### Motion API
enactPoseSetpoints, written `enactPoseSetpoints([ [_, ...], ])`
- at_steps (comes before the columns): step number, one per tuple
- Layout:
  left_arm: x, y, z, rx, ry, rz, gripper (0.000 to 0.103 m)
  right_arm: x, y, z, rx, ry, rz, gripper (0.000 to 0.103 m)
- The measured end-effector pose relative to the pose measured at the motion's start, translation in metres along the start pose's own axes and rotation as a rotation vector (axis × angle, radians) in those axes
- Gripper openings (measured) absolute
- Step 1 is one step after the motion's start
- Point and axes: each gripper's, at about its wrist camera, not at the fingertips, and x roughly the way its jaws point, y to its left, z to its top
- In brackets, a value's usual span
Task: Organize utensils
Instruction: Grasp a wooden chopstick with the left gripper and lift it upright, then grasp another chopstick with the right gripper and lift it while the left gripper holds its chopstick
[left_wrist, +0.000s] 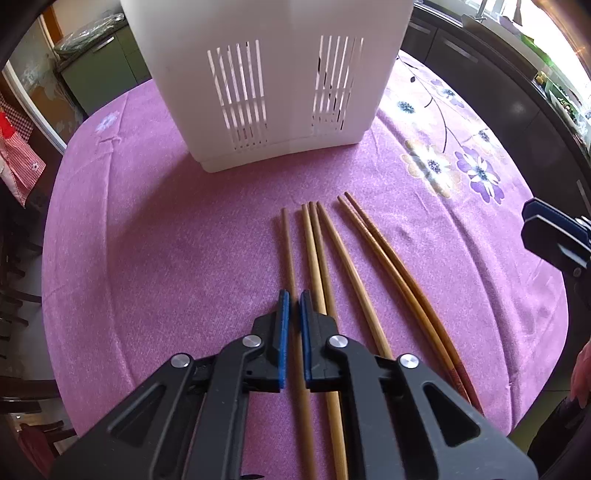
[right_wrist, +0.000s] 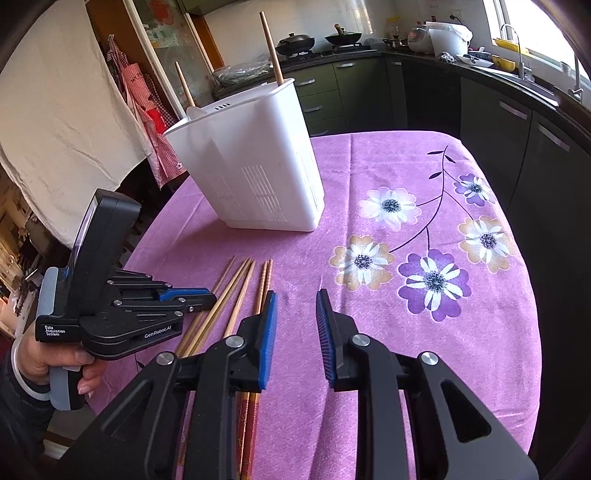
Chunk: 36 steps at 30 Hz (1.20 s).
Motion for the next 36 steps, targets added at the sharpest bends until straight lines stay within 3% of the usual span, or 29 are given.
enactPoseSetpoints([
  [7, -0.015, 0.024, -0.005, -0.065, -0.055, -0.03, 0.005, 0.0, -0.004, 0.0, 0.0, 0.008, -0.005, 0.022],
  [17, -0.111, 0.051, -0.026, -0.102, -0.328, -0.011, 0.005, 0.006, 0.008, 0.007, -0.029, 0.029, 0.017, 0.022],
  [22, -0.15, 0.052, -0.043, -0.099, -0.42, -0.01, 0.005, 0.029, 0.019, 0.014, -0.068, 0.12, 0.054, 0.023],
  [30, -0.164, 0.042, -0.059, -0.072, -0.458, -0.014, 0.005, 0.081, 0.03, 0.021, -0.135, 0.26, -0.004, 0.022],
  [36, -0.171, 0.043, -0.068, -0.062, -0.473, -0.016, 0.005, 0.095, 0.034, 0.022, -0.147, 0.284, -0.036, 0.017],
])
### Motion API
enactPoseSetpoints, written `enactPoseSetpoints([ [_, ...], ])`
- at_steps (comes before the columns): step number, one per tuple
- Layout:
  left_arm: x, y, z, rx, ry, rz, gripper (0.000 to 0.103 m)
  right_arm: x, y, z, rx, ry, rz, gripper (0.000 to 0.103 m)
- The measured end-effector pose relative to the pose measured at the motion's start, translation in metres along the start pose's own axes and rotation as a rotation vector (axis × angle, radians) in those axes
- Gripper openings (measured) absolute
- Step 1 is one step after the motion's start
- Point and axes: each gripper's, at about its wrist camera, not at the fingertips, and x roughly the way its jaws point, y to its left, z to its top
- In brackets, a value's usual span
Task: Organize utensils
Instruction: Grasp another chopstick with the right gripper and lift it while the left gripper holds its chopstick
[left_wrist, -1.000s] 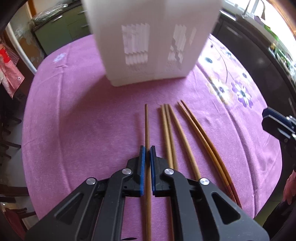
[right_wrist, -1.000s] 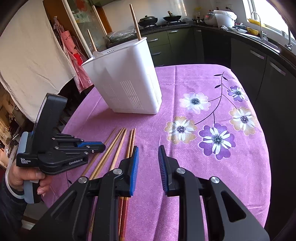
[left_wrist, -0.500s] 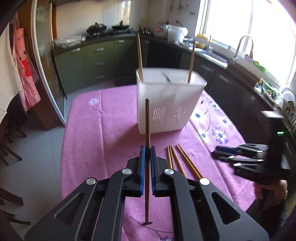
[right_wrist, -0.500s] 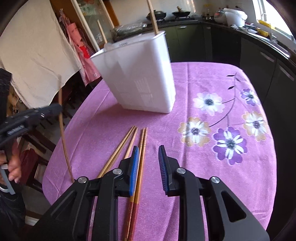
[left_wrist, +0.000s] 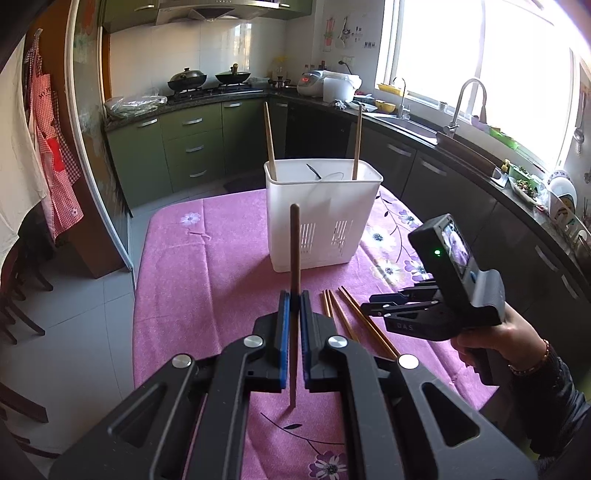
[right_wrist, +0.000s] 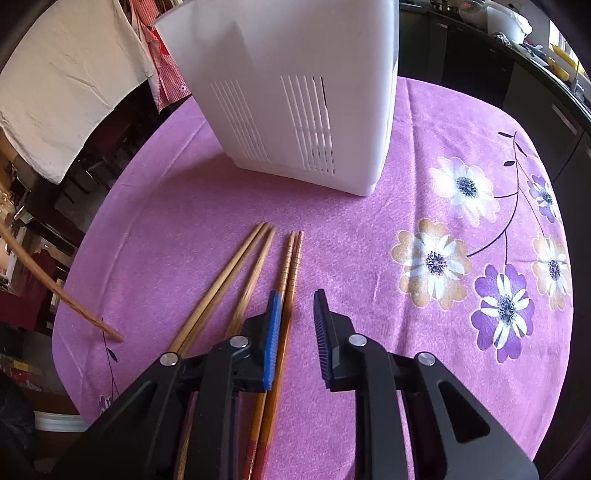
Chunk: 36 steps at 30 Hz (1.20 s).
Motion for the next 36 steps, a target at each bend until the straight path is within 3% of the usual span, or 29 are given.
enactPoseSetpoints([
  [11, -0.003, 0.0, -0.003, 0.009, -0.007, 0.007, 0.005, 0.011, 0.022, -0.001, -0.057, 0.024, -0.089, 0.016],
  [22, -0.004, 0.0, -0.004, 0.012, -0.008, 0.009, 0.006, 0.026, 0.039, 0.009, -0.073, 0.003, -0.117, 0.006],
  [30, -0.006, 0.001, -0.004, 0.014, -0.007, 0.012, 0.006, -0.058, 0.031, 0.007, -0.034, -0.217, -0.077, 0.006],
  [36, -0.007, 0.001, -0.004, 0.019, -0.008, 0.014, 0.006, -0.141, 0.024, -0.022, -0.03, -0.4, -0.076, 0.006],
])
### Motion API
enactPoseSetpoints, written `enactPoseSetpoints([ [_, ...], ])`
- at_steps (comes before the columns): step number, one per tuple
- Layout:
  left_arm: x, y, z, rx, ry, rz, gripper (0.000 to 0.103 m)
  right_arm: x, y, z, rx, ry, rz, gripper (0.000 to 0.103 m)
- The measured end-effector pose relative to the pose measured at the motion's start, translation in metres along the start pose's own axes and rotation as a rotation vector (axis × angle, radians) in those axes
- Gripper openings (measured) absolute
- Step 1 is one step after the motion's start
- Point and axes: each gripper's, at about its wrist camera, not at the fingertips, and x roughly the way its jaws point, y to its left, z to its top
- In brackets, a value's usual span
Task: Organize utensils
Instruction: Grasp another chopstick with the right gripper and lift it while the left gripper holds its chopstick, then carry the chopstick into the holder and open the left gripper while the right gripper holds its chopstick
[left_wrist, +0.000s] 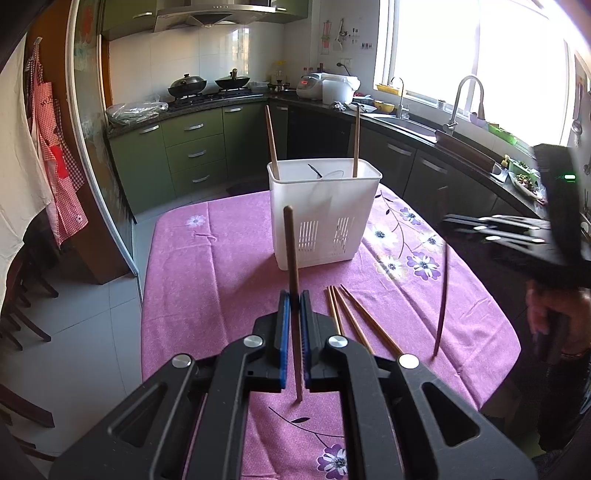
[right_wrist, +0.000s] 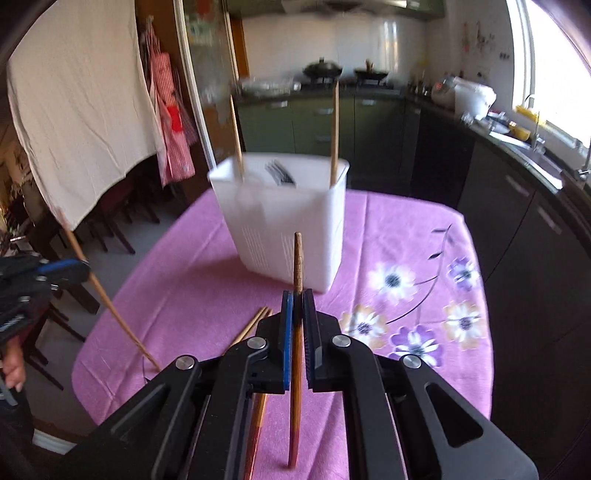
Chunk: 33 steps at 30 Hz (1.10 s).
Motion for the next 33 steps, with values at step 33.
enactPoseSetpoints([
  [33, -0.033, -0.015, 0.144, 0.02, -0.121, -0.031, 0.005, -0.076, -0.028, -0.054, 0.087, -0.124, 0.021, 0.006],
])
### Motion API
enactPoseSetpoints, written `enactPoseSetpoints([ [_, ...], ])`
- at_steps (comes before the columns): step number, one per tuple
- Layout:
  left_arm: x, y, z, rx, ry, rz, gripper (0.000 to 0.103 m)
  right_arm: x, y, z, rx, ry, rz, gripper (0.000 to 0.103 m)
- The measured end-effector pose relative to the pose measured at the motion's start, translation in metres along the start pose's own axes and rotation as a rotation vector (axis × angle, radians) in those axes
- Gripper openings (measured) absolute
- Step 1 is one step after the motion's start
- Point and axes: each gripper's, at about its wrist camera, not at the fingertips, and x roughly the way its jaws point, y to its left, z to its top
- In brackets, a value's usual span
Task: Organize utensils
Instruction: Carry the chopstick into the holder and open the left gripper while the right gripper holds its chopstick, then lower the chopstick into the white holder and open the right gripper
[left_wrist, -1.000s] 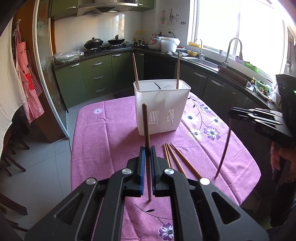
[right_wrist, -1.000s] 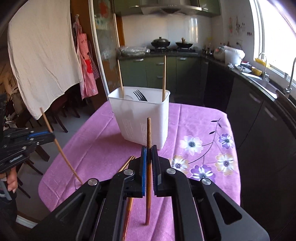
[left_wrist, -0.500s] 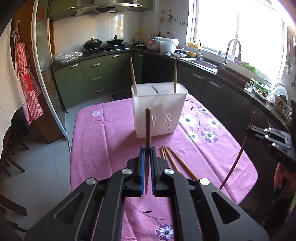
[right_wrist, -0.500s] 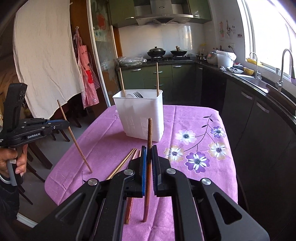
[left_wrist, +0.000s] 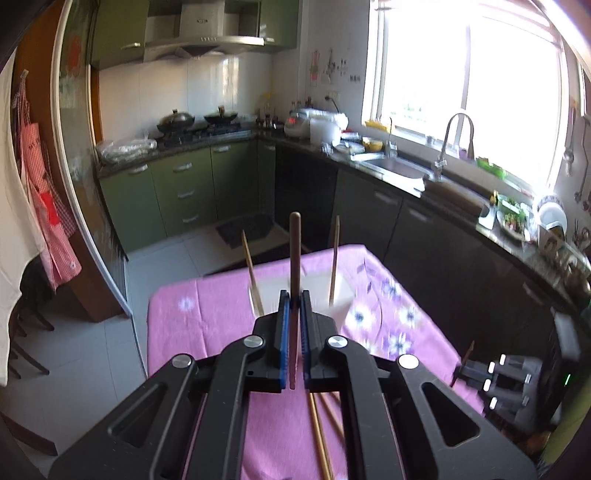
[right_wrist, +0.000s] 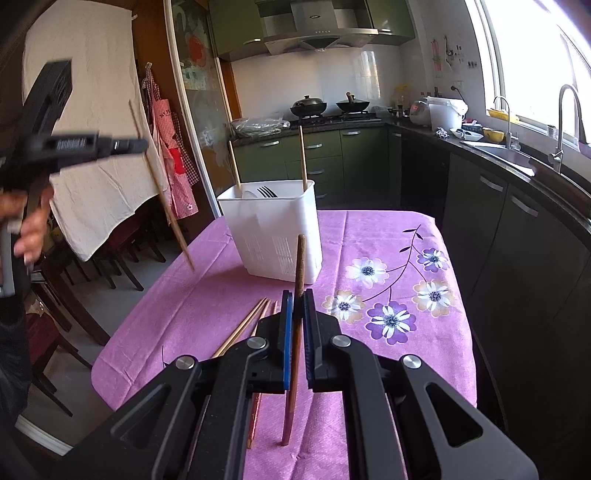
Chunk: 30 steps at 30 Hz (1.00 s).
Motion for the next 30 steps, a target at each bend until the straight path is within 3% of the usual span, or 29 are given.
enactPoseSetpoints([
  [6, 0.004, -0.005, 0.051, 0.016, -0.091, 0.056, 0.005, 0.002, -0.008, 0.001, 0.02, -0.002, 0.013, 0.006],
  [11, 0.029, -0.004, 0.068, 0.005, -0.097, 0.093, 0.005, 0.003, -0.013, 0.0, 0.033, -0.001, 0.022, 0.007],
  [21, 0.106, 0.011, 0.044, -0.027, 0.058, 0.095, 0.005, 0.002, -0.017, -0.001, 0.046, 0.002, 0.018, 0.007],
  [25, 0.117, 0.016, 0.028, -0.03, 0.095, 0.082, 0.006, 0.004, -0.013, 0.003, 0.037, 0.002, 0.02, 0.007],
  [30, 0.094, 0.021, 0.018, -0.043, 0.051, 0.066, 0.031, 0.005, -0.006, 0.017, 0.014, -0.004, 0.026, 0.006],
])
